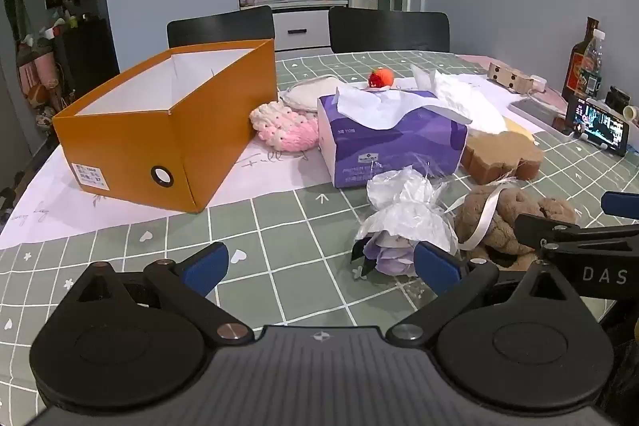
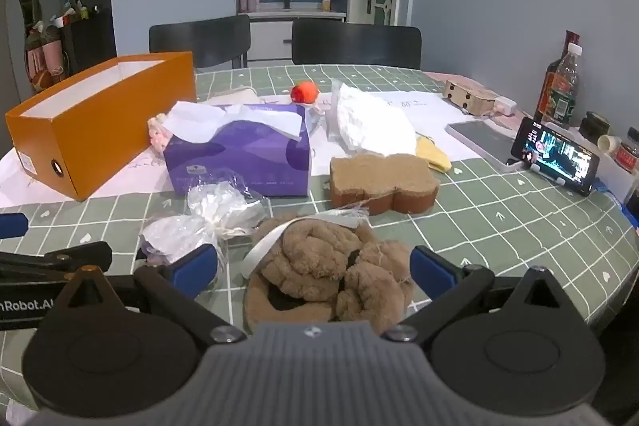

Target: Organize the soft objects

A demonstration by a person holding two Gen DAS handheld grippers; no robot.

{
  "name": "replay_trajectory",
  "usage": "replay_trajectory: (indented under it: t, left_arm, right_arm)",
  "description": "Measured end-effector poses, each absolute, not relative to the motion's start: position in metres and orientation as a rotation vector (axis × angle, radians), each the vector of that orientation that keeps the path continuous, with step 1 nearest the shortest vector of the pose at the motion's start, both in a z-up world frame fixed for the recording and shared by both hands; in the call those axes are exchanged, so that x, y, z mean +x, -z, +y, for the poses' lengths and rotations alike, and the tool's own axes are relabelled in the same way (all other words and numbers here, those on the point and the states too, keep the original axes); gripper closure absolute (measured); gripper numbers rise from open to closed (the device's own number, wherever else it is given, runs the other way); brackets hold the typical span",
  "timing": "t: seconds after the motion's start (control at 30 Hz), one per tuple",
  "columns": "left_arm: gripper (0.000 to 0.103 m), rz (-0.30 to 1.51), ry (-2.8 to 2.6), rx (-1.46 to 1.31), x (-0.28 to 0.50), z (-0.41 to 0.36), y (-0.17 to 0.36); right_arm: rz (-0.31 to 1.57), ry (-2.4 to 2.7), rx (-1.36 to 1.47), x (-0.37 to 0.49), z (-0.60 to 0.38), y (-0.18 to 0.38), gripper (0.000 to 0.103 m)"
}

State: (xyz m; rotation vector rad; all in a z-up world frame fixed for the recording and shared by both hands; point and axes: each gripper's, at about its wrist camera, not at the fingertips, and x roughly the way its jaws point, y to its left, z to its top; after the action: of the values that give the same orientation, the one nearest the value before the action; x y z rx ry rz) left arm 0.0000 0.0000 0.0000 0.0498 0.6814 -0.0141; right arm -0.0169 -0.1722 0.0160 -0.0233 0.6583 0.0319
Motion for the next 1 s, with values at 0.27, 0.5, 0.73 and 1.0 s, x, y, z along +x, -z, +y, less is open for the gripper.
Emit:
replay_trajectory:
  t: [0.27,0.5,0.73,1.0]
  left_arm:
    - [0.0,0.682,-0.016,0.068,-0.008,0.001,0.0]
    - [0.0,0.69,-0.023,0.05,-0.005,0.006,0.002]
    - [0.0,0.684,-0.024,0.048,-0.007,0.007,0.001]
    - [0.0,0.684,-0.024,0.048,-0.007,0.007,0.0]
  right_arm:
    - [0.672,-0.05,-0.023,-0.015,-0.169,-0.002,0.002]
    - [0.697,-0.058,-0.04,-0.013,-0.161,-0.006,0.002]
    - [0.699,-0.062,-0.041,-0.013,-0.16,-0.007,0.002]
    - [0.696,-0.063,-0.046,-0.013,-0.158,-0.008,0.002]
